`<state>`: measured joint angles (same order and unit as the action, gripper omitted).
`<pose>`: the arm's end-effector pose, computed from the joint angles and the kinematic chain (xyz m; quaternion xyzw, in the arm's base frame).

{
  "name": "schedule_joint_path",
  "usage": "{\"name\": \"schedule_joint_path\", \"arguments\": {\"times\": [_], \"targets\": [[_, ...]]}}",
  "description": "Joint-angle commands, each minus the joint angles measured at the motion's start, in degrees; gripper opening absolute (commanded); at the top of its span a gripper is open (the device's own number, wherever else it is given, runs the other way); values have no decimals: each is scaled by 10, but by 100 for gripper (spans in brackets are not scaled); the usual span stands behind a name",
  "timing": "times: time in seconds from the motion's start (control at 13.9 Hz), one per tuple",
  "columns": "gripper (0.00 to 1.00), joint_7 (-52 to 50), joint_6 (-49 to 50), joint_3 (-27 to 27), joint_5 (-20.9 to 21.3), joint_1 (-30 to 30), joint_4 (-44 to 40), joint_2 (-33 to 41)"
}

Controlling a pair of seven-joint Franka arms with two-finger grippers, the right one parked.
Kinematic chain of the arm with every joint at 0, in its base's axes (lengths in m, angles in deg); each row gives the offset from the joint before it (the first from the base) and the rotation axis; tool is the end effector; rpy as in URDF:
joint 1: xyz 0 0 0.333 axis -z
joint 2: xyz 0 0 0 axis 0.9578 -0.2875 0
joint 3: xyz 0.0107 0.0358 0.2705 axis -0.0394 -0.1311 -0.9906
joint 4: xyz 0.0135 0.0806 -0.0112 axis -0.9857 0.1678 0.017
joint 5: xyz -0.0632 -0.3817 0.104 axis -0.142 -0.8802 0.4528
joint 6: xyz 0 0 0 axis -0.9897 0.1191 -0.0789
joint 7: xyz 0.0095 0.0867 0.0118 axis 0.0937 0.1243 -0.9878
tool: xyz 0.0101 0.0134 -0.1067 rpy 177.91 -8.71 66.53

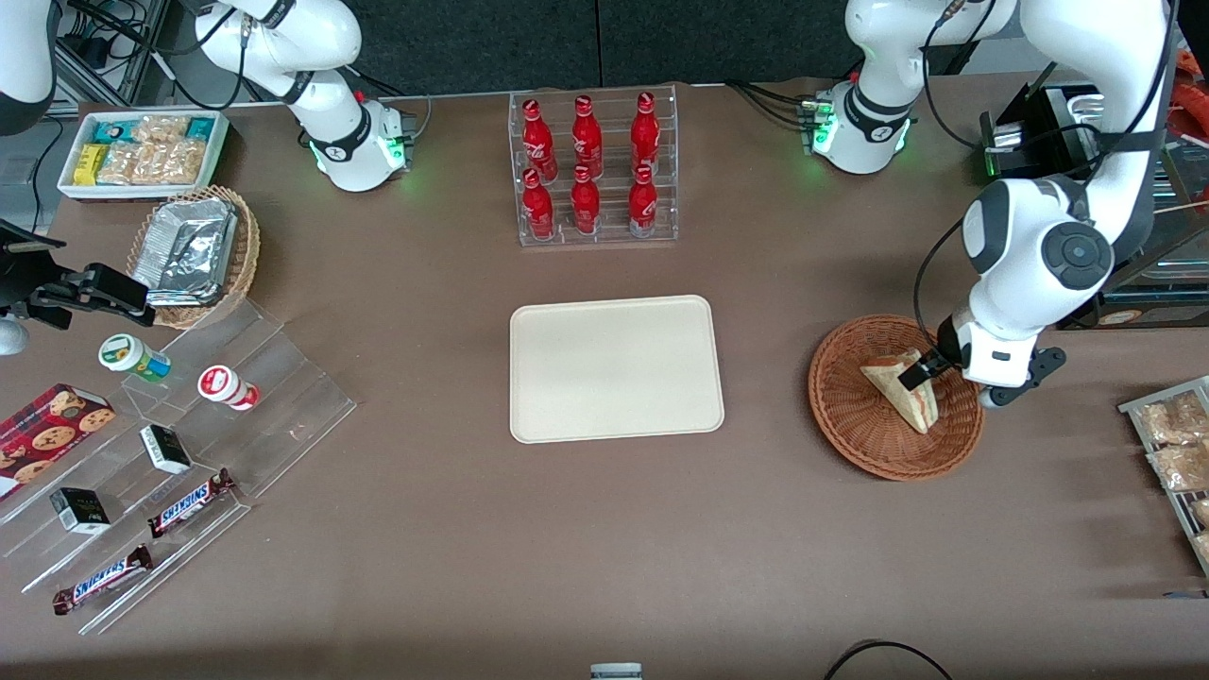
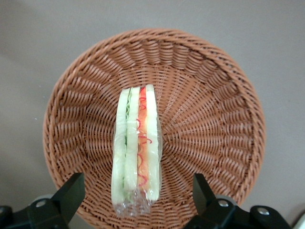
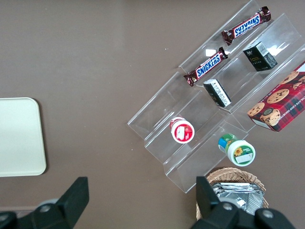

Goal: Place sandwich from basket to tray
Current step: 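Close the left gripper on the wrapped triangular sandwich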

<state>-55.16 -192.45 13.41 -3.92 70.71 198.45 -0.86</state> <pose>0.5420 -0.0353 0.2578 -0.9592 -0.2824 -0.0097 0.0018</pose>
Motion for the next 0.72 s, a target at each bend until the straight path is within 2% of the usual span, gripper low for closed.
{"name": "schedule_joint_path", "arguments": {"times": [0.0, 0.22, 0.29, 0.36, 0.51, 0.58, 0.65], "targets": [[100, -17, -42, 2, -3, -7, 23, -11], [97, -24, -90, 3, -3, -7, 51, -28], [88, -27, -111, 2, -3, -7, 64, -31], [67, -42, -123, 2, -3, -7, 71, -32], [16, -59, -124, 2, -3, -6, 72, -35], [0, -59, -122, 2, -3, -6, 72, -33], [0, -55, -119, 2, -2, -6, 70, -31]]}}
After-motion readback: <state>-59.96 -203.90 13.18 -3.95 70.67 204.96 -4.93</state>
